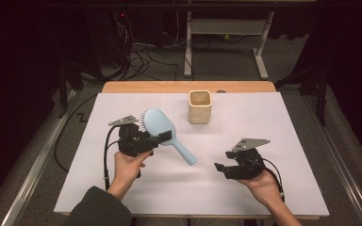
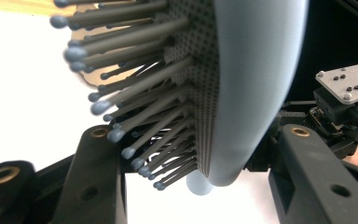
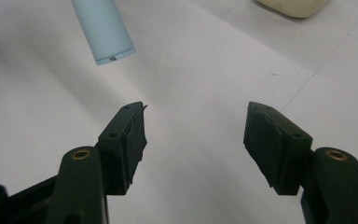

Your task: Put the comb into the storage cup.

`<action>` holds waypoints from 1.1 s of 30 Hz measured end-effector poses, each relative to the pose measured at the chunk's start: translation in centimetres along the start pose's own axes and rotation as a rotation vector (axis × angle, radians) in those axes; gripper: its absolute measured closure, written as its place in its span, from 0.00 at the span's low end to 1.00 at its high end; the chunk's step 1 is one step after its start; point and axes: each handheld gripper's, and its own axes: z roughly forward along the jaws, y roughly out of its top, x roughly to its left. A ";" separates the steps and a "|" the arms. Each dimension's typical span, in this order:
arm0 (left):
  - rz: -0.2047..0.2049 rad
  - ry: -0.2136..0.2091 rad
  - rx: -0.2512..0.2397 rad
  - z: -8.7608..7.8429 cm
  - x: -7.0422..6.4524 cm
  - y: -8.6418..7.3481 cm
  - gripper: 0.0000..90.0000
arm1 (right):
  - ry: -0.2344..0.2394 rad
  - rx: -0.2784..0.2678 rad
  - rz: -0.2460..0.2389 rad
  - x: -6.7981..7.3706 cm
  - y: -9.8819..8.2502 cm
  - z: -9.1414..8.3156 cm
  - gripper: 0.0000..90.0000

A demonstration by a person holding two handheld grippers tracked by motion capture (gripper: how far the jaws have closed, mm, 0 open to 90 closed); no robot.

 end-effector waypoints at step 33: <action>0.058 0.075 0.006 -0.1 0.1 3.2 0.59 | -0.106 -0.206 0.103 -3.4 -7.1 -3.5 0.36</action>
